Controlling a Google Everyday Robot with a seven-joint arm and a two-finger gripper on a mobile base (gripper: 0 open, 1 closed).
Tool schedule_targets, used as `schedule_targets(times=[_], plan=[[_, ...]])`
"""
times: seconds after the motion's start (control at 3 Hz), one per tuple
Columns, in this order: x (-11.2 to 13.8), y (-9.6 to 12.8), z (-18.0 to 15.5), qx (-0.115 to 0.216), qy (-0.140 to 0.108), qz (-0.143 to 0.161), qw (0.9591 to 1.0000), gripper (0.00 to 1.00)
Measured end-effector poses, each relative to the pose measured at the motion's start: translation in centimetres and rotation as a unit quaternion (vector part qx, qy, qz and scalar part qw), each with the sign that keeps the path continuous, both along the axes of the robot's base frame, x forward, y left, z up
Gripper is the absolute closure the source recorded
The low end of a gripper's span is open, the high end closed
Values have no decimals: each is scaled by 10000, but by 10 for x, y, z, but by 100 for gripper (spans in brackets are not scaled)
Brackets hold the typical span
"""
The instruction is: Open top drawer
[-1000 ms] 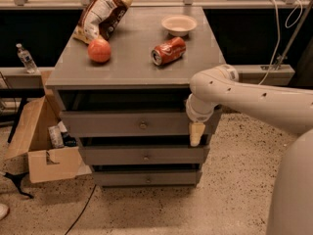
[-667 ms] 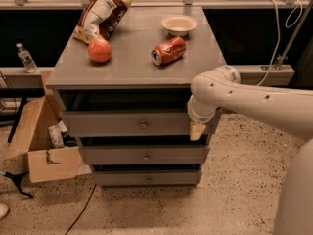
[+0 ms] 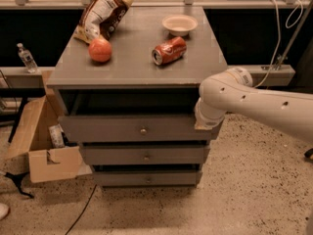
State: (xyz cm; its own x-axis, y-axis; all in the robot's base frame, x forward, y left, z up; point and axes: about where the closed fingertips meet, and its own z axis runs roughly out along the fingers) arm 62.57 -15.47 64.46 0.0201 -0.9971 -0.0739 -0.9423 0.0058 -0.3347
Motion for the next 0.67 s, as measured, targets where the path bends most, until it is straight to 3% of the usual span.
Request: schedule_targets(times=[0.33,0.67], plan=[[-3,1,7,48,6,-40,10000,99],[-9,-1,11,110,21,-102,9999,100]])
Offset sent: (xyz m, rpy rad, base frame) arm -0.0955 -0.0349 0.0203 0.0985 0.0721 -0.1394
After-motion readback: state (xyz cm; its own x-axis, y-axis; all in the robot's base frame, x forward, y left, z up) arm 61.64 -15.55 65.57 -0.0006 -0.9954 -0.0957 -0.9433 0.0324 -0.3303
